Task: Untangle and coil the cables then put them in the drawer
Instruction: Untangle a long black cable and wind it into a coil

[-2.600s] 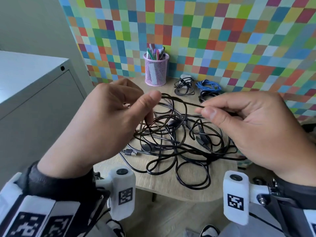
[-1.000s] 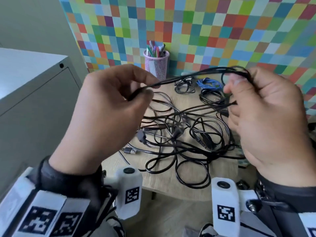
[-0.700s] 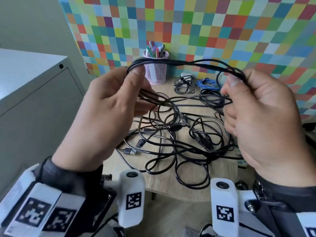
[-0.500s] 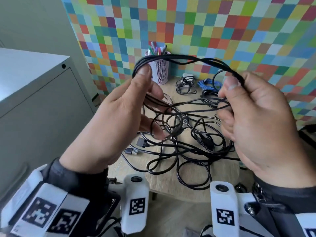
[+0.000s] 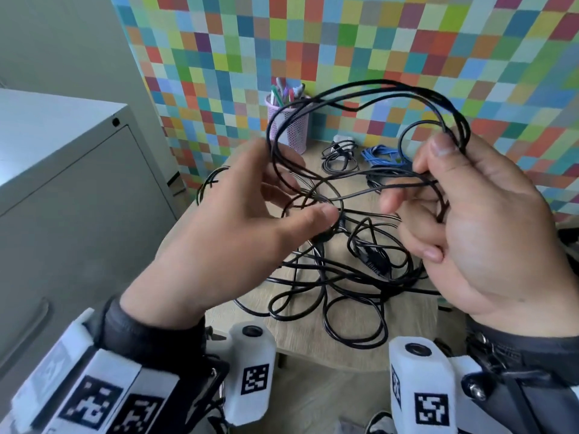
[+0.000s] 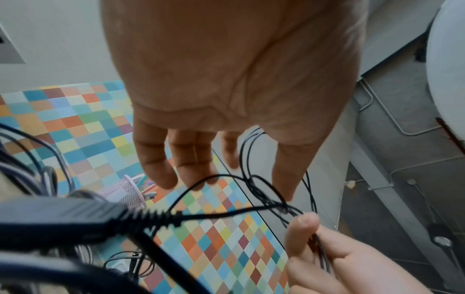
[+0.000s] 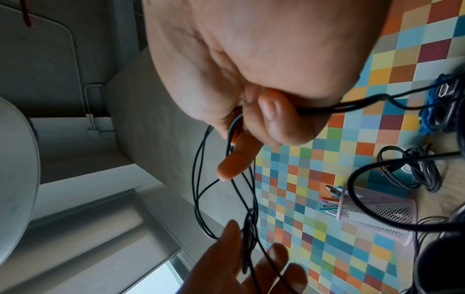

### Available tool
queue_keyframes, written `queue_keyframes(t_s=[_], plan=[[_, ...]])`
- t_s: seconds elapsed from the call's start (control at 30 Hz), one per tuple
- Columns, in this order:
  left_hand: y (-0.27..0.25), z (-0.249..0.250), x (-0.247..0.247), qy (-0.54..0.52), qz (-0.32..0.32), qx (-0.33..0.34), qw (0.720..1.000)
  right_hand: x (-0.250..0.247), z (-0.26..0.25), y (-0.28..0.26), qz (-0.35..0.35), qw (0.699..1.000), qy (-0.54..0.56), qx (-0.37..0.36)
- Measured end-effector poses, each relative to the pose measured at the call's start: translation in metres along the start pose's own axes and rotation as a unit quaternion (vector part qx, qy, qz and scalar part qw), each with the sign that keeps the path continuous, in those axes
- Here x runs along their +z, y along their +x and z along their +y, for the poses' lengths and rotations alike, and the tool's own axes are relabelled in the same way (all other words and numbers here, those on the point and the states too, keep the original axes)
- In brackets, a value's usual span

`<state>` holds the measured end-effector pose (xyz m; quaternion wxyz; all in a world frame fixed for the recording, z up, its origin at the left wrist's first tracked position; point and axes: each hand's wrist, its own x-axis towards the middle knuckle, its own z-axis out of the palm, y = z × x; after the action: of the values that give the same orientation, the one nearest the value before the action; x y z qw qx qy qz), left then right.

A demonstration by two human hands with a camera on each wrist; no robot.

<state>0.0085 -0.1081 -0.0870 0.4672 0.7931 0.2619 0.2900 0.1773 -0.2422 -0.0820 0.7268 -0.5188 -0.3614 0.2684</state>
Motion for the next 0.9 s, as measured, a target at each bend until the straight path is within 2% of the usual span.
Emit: queue_keyframes(t_s=[0.13, 0.2, 0.4, 0.53, 0.63, 0.77, 0.9], plan=[[-0.004, 0.007, -0.006, 0.013, 0.054, 0.009, 0.998, -0.002, -0.001, 0.001, 0.006, 1.0, 0.011, -0.012], [-0.006, 0.011, -0.012, 0.068, 0.031, 0.005, 0.997, -0.004, -0.001, 0.001, 0.013, 1.0, 0.013, -0.013], [-0.008, 0.013, -0.008, 0.183, -0.092, -0.029, 0.978, -0.004, -0.001, 0.002, 0.02, 1.0, 0.016, -0.014], [-0.008, 0.008, -0.003, 0.177, -0.084, -0.026, 0.98, -0.005, -0.001, 0.003, 0.021, 1.0, 0.004, -0.008], [-0.008, 0.007, -0.003, 0.138, -0.058, 0.004, 0.989, -0.006, 0.004, 0.003, -0.002, 0.999, -0.047, 0.001], [-0.008, 0.007, -0.001, 0.131, -0.062, 0.048, 0.988, -0.005, 0.017, 0.004, -0.052, 0.978, -0.203, -0.019], [-0.006, 0.004, 0.003, 0.116, -0.064, 0.042, 0.99, -0.001, 0.021, 0.004, -0.068, 0.97, -0.233, -0.027]])
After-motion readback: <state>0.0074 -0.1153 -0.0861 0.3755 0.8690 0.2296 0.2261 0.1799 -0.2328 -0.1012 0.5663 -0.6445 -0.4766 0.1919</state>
